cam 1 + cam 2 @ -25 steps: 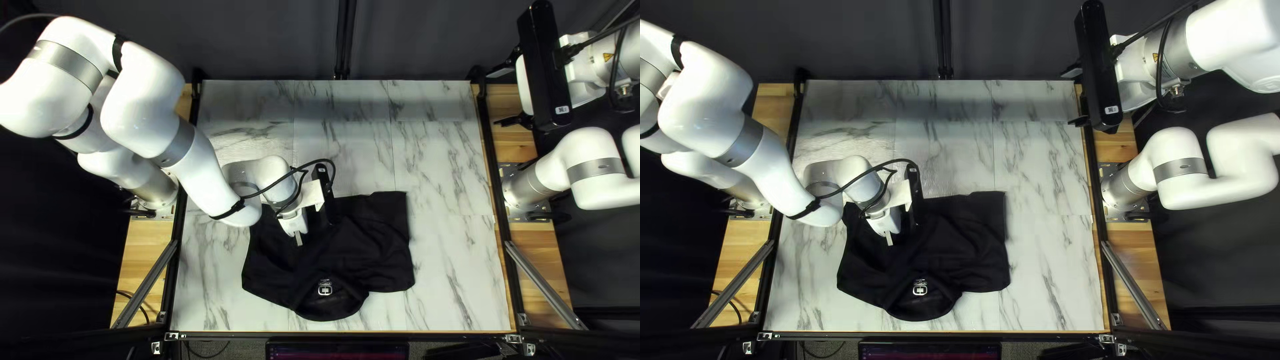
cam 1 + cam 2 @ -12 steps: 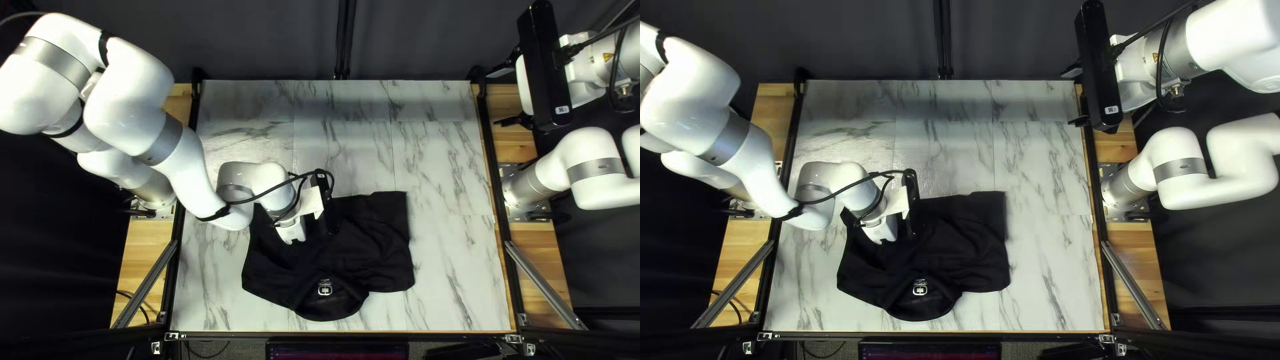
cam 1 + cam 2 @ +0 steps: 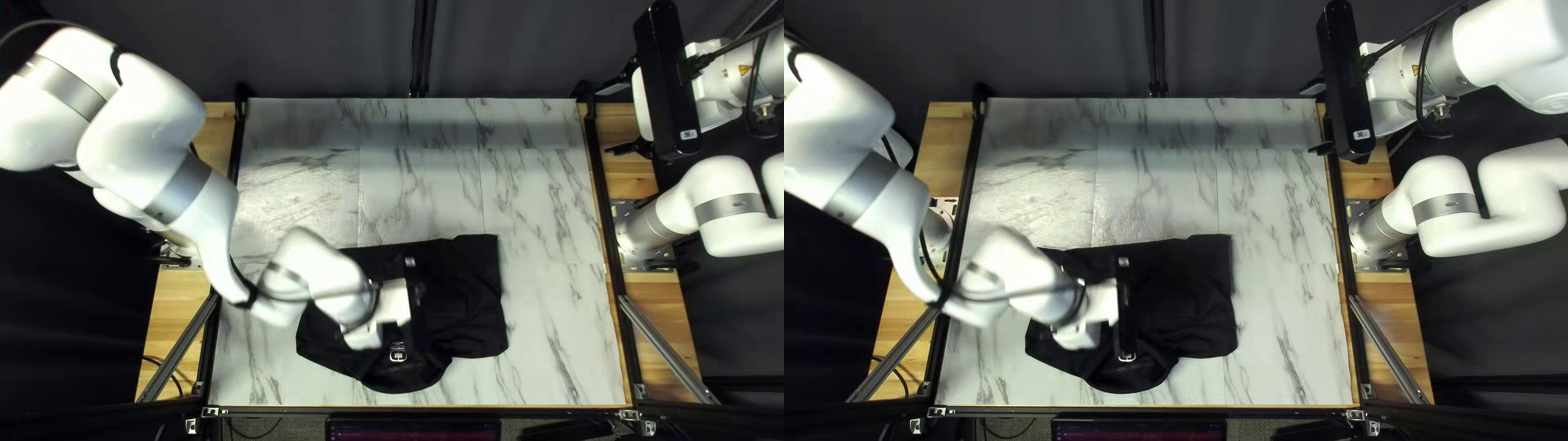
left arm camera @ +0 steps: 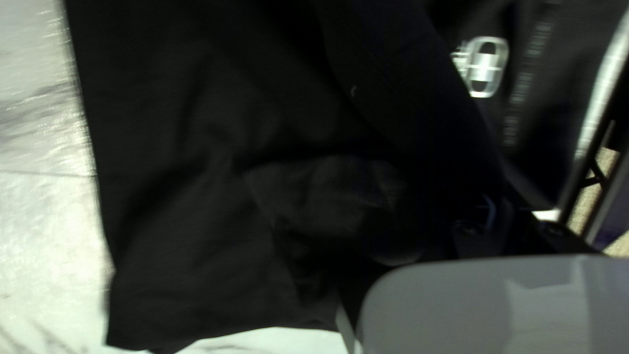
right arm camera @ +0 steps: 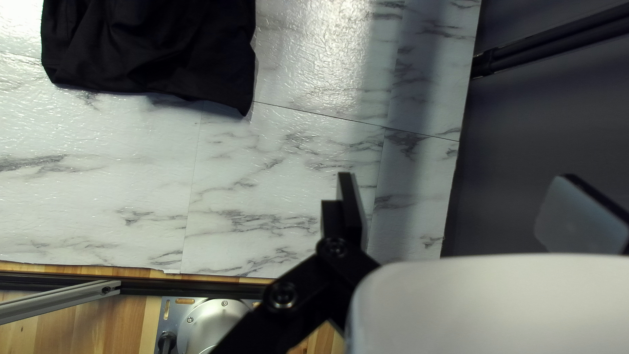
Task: Fold t-shirt
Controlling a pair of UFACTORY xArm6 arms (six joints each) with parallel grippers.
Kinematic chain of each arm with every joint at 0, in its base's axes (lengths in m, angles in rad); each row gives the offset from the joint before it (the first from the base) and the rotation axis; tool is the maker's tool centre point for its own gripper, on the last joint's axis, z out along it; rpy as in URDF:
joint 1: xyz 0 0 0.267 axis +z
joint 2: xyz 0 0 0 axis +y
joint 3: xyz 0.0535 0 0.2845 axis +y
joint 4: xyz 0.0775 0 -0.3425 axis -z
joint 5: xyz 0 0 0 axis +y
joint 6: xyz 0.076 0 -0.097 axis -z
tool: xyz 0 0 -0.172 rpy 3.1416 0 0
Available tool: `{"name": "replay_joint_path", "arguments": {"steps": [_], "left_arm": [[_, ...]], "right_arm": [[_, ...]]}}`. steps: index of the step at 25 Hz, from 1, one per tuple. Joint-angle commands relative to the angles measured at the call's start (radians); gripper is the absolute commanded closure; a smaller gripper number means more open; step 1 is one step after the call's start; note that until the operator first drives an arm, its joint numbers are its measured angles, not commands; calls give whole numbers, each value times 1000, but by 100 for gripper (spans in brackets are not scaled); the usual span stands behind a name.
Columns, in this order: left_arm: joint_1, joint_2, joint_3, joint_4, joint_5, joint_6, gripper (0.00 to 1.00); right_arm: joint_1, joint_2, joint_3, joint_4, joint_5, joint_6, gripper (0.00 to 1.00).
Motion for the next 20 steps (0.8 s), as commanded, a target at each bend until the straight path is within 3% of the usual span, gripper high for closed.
{"name": "replay_joint_path", "arguments": {"steps": [1,5,9,14,15,19,20], "left_arm": [[-77,120,-116,-34,9,15,0],[-128,124,-153,-55,25,27,0],[-135,22,-95,-23,57,6,0],[-45,-166,139,20,29,-6,0],[0,-220,228,12,-11,24,0],[87,-263,340,-39,-86,146,0],[110,-263,358,-81,-109,229,0]], "right_arm": [[0,0,0,0,0,0,0],[0,0,0,0,0,0,0],[0,0,0,0,0,0,0],[0,0,0,0,0,0,0],[0,0,0,0,0,0,0],[0,0,0,0,0,0,0],[0,0,0,0,0,0,0]]}}
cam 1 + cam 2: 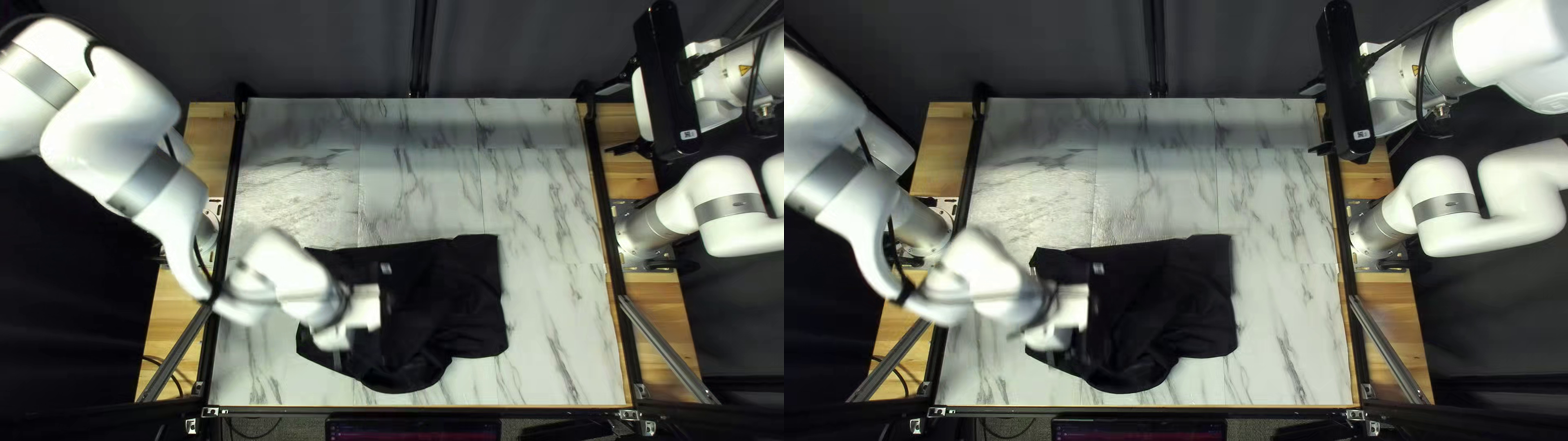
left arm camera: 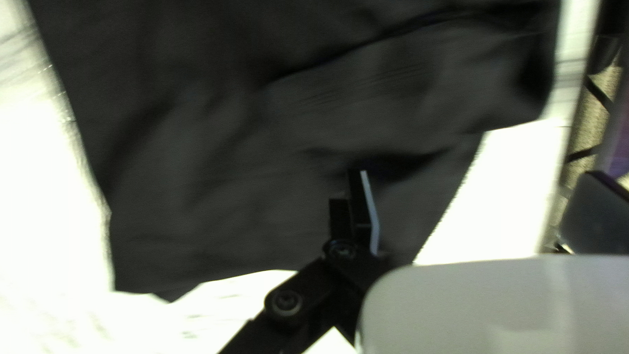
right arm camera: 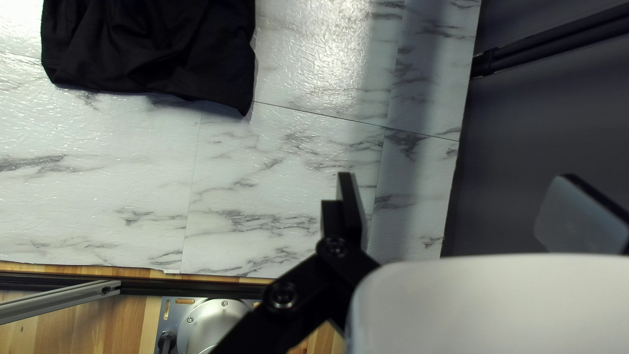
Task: Fold t-shirt
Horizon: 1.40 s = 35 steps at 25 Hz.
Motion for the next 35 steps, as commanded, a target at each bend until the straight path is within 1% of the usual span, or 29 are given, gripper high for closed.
{"name": "replay_joint_path", "arguments": {"steps": [1,3,4,5,8,9,10,13,16,20,24,25,28,30,31,32,35], "left_arm": [[100,-35,99,-110,-95,242,0],[120,-29,106,-194,-115,398,0],[121,-23,103,-221,-122,446,0],[121,-3,92,-271,-133,532,0],[112,82,43,-412,-158,752,0],[113,99,32,-437,-155,796,0],[117,137,8,-489,-150,883,0],[141,213,-53,-564,-117,1033,0],[162,269,-108,-591,-77,1103,0],[177,302,-143,-597,-38,1133,0],[183,305,-139,-598,-24,1134,1],[183,292,-121,-596,-25,1129,1],[189,280,-102,-586,-24,1114,17],[193,289,-103,-587,-20,1116,31],[194,290,-104,-587,-19,1115,83],[194,299,-109,-592,-16,1121,95],[192,319,-130,-599,-5,1132,97]], "right_arm": [[0,0,0,0,0,0,0],[0,0,0,0,0,0,0],[0,0,0,0,0,0,0],[0,0,0,0,0,0,0],[0,0,0,0,0,0,0],[0,0,0,0,0,0,0],[0,0,0,0,0,0,0],[0,0,0,0,0,0,0],[0,0,0,0,0,0,0],[0,0,0,0,0,0,0],[0,0,0,0,0,0,0],[0,0,0,0,0,0,0],[0,0,0,0,0,0,0],[0,0,0,0,0,0,0],[0,0,0,0,0,0,0],[0,0,0,0,0,0,0],[0,0,0,0,0,0,0]]}}
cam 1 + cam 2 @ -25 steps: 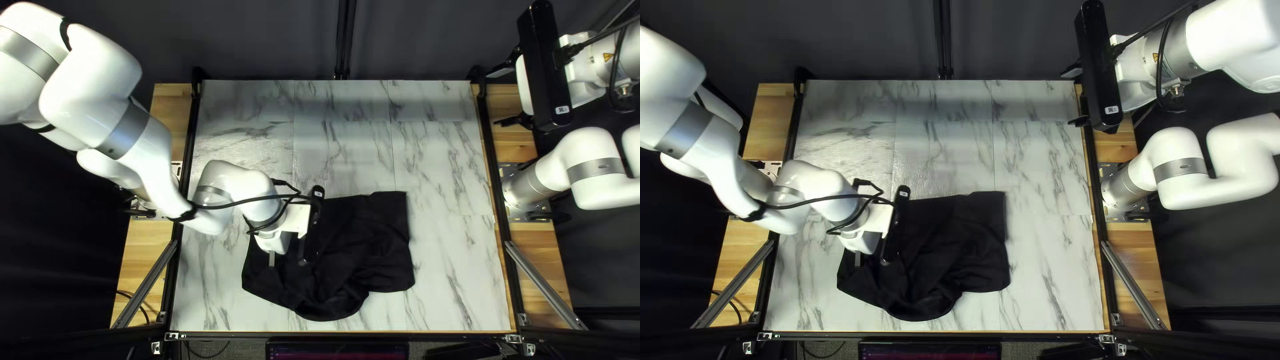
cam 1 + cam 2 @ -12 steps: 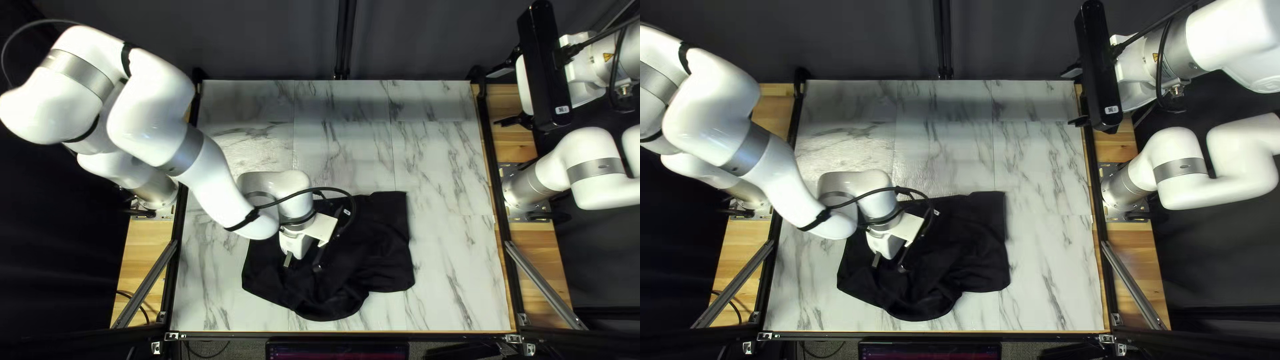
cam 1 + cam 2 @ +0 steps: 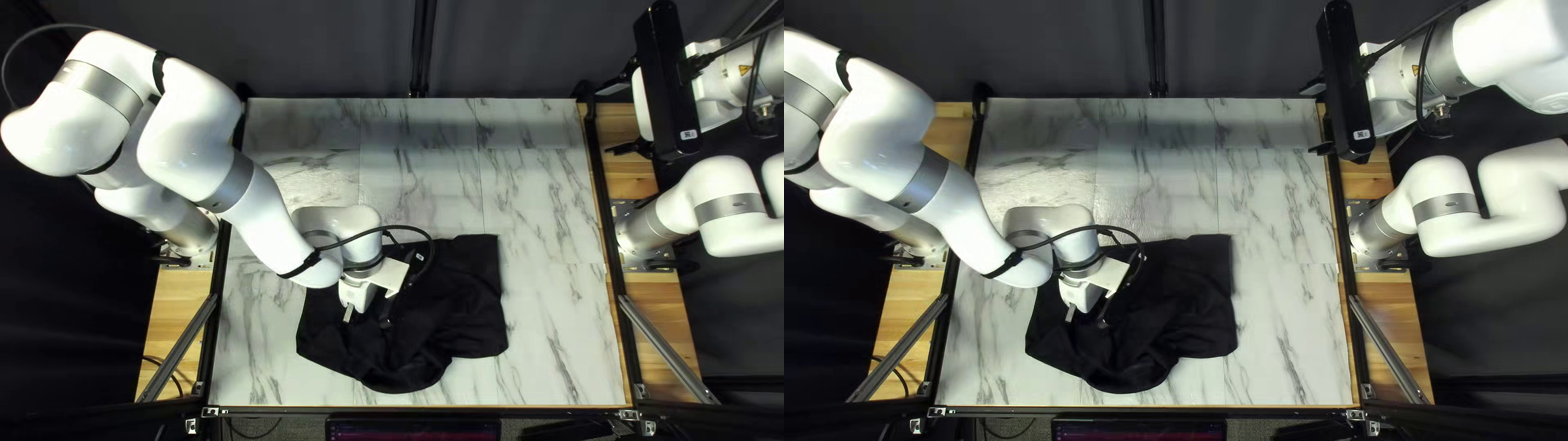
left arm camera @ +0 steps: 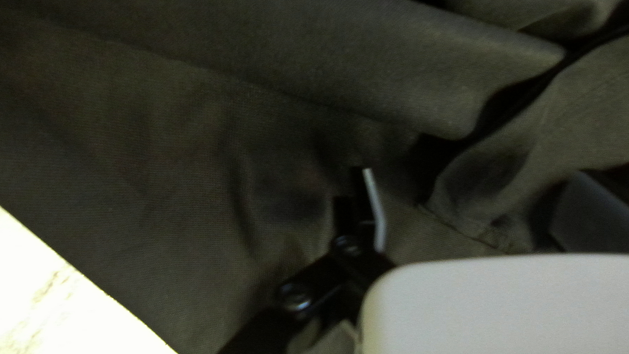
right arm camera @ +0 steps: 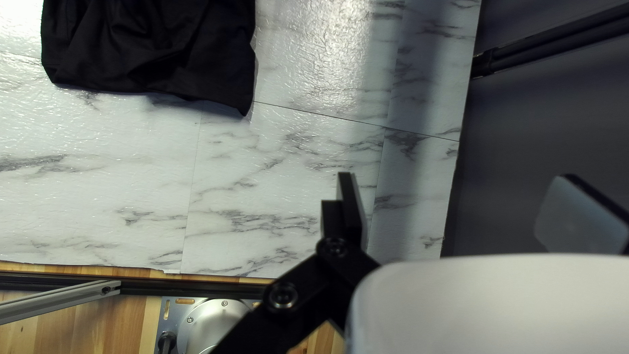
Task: Fold t-shirt
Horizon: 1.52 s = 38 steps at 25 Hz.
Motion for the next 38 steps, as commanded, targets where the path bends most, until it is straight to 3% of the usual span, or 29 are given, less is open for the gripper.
{"name": "replay_joint_path", "arguments": {"steps": [1,5,9,13,17,21,22,23,25,29,34,38], "left_arm": [[-2,25,-26,-8,16,13,99],[-22,-2,-29,19,41,-26,100],[-66,-95,7,97,64,-153,100],[-150,-173,1,221,114,-366,100],[-234,-189,-31,285,159,-508,100],[-313,-177,-66,286,191,-579,98],[-328,-169,-79,281,197,-584,95],[-345,-159,-98,276,203,-590,55],[-363,-152,-124,273,218,-596,0],[-384,-229,-99,322,244,-664,0],[-377,-399,40,408,225,-779,0],[-263,-515,193,463,203,-794,0]], "right_arm": [[0,0,0,0,0,0,0],[0,0,0,0,0,0,0],[0,0,0,0,0,0,0],[0,0,0,0,0,0,0],[0,0,0,0,0,0,0],[0,0,0,0,0,0,0],[0,0,0,0,0,0,0],[0,0,0,0,0,0,0],[0,0,0,0,0,0,0],[0,0,0,0,0,0,0],[0,0,0,0,0,0,0],[0,0,0,0,0,0,0]]}}
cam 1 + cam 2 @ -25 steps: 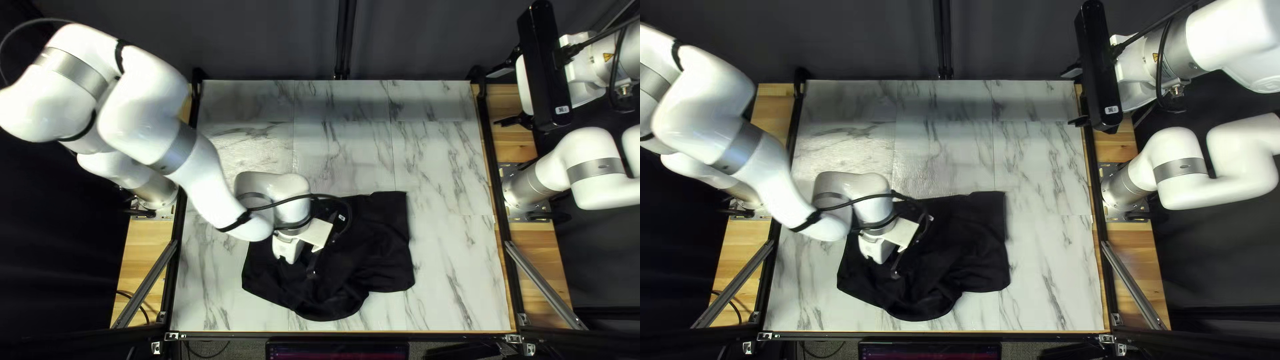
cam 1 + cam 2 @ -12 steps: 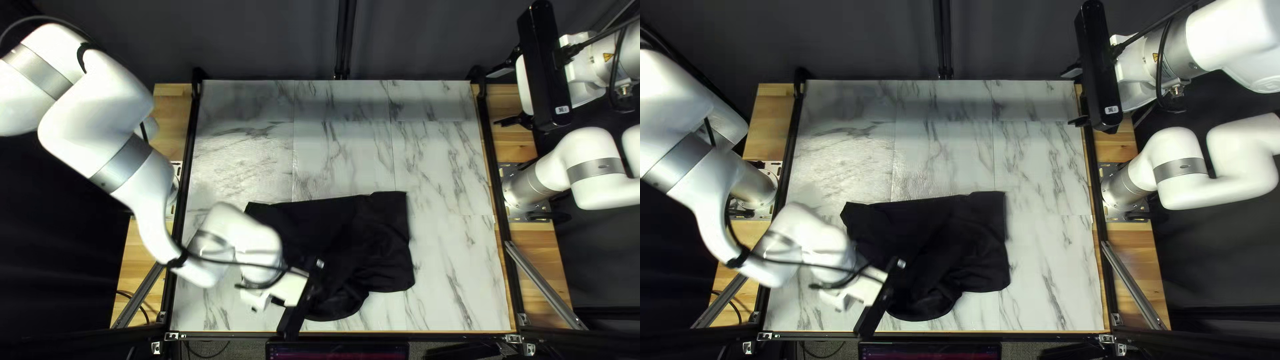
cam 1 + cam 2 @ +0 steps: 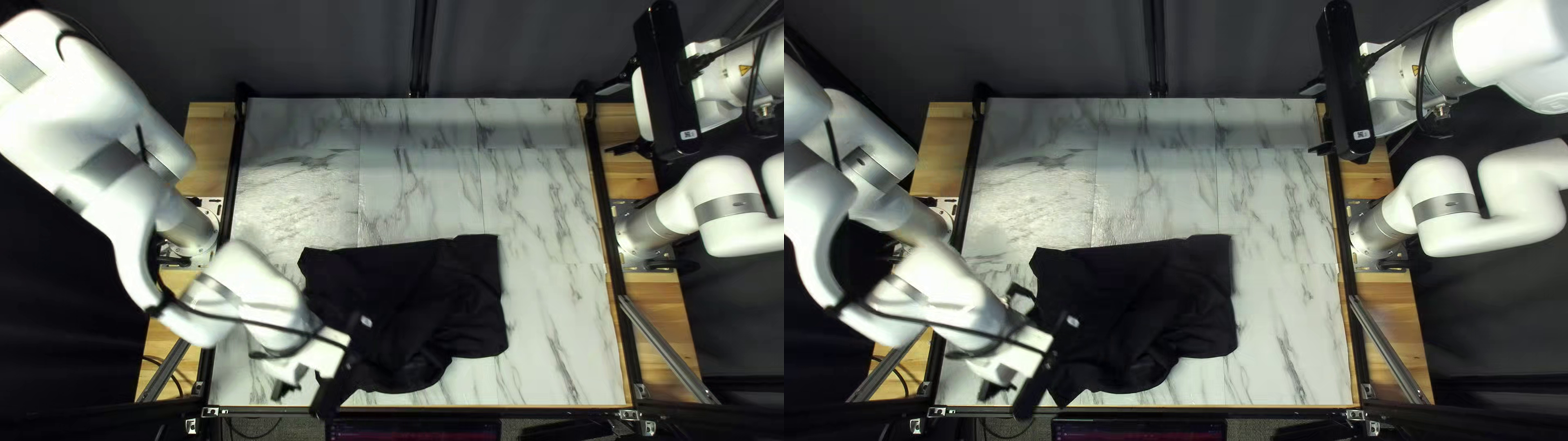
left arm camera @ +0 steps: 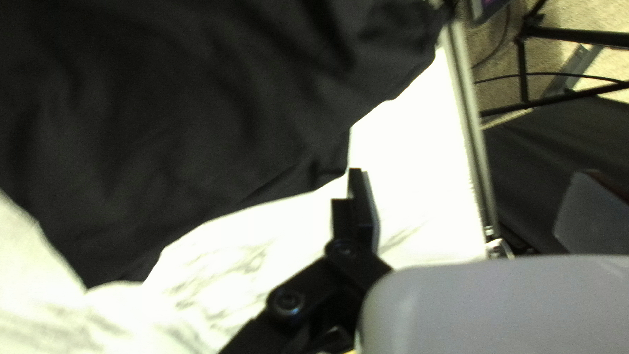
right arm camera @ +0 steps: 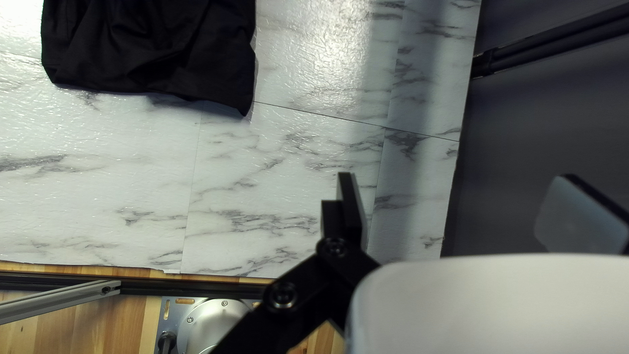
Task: Fold t-shirt
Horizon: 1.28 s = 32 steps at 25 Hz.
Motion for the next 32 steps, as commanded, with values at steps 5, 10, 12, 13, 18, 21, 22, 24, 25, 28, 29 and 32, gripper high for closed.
{"name": "replay_joint_path", "arguments": {"steps": [5,10,12,13,18,21,22,24,25,28,29,32], "left_arm": [[252,-164,230,141,-3,35,0],[289,-241,308,289,32,31,0],[289,-241,308,289,32,31,0],[289,-241,308,289,32,31,0],[289,-241,308,289,32,31,0],[286,-246,326,300,19,17,0],[280,-253,349,339,3,-3,0],[266,-273,382,397,-1,-28,0],[244,-276,391,431,4,-42,0],[148,-261,405,548,15,-31,0],[148,-261,405,548,15,-31,0],[148,-261,405,548,15,-31,0]], "right_arm": [[0,0,0,0,0,0,0],[0,0,0,0,0,0,0],[0,0,0,0,0,0,0],[0,0,0,0,0,0,0],[0,0,0,0,0,0,0],[0,0,0,0,0,0,0],[0,0,0,0,0,0,0],[0,0,0,0,0,0,0],[0,0,0,0,0,0,0],[0,0,0,0,0,0,0],[0,0,0,0,0,0,0],[0,0,0,0,0,0,0]]}}
